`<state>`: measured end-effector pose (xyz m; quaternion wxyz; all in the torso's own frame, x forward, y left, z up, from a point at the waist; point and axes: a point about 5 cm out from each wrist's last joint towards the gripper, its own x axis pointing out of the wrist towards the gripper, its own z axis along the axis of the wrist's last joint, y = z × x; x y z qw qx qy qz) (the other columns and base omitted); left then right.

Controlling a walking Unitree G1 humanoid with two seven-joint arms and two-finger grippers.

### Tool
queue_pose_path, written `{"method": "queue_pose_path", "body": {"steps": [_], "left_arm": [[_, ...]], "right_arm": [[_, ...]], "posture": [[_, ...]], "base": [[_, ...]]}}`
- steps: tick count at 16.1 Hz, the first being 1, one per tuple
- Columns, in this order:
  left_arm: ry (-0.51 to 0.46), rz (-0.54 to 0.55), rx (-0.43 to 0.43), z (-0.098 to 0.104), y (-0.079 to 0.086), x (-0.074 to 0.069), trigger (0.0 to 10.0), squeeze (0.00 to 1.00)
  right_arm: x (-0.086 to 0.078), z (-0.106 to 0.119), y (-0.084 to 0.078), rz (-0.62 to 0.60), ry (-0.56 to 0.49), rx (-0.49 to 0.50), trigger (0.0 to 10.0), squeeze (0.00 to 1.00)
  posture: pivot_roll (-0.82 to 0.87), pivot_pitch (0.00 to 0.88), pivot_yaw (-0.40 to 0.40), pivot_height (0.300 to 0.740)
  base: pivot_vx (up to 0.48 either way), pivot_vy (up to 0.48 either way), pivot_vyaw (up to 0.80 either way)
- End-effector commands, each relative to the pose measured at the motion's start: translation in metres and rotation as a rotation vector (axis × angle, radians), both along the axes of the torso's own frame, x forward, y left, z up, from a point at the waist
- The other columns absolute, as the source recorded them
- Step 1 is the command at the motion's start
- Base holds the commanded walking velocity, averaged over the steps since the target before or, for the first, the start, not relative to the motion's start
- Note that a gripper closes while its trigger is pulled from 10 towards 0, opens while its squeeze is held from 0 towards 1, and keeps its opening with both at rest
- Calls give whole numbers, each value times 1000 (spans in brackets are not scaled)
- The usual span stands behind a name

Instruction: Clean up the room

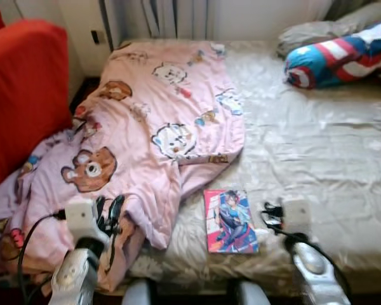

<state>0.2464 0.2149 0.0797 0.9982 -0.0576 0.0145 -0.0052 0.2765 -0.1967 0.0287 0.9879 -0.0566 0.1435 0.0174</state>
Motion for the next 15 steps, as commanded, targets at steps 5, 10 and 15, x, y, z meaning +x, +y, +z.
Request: {"method": "queue_pose_path", "body": {"steps": [5,10,15], "left_arm": [[6,-8,36,7,12,-9,10000,0],[47,-24,95,14,26,-29,10000,0],[98,-30,131,23,36,-46,10000,0]], "right_arm": [[14,-19,-23,324,290,-451,10000,12],[22,-15,-25,542,393,-589,10000,1000],[40,8,-38,605,415,-747,10000,0]], "posture": [[20,165,3,625],[95,226,49,625],[153,296,93,625]], "base": [[0,0,0],[0,0,0],[0,0,0]]}}
